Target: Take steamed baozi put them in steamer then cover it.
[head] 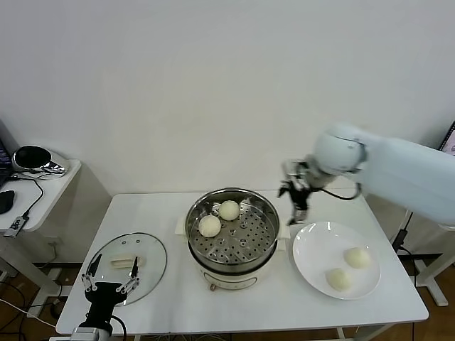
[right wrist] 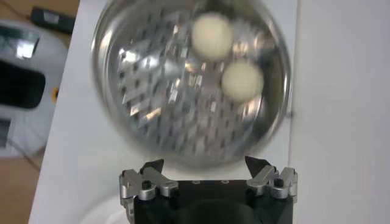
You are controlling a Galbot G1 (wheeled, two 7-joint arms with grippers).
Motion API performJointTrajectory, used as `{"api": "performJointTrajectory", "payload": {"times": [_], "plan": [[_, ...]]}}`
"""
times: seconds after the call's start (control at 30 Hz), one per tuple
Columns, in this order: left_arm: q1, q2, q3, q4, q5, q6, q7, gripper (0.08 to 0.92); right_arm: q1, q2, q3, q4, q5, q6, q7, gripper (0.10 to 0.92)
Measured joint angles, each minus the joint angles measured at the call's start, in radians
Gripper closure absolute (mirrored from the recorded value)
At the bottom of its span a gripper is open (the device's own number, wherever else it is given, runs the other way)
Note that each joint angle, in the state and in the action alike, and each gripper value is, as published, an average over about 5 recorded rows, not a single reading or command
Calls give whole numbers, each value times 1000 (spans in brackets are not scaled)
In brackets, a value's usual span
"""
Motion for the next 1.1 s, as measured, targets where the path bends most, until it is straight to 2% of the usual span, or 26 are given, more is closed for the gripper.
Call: {"api": "performJointTrajectory", "payload": {"times": [0.2, 0.43, 0.7, 1.1], "plan": [[-1, -4, -2, 3, 6, 1, 0, 177, -162, -114, 106, 15, -137, 101, -21, 203], [5, -7, -12, -2, 8, 6, 0, 177, -380, -166, 237, 16, -255, 175, -20, 203], [8, -16, -13, 7, 14, 5, 1, 177, -563, -171, 344, -11, -339, 207, -5, 203], [11, -19, -16, 15, 14, 3, 1, 177, -701, -141, 412, -56, -388, 211, 20, 203]]}}
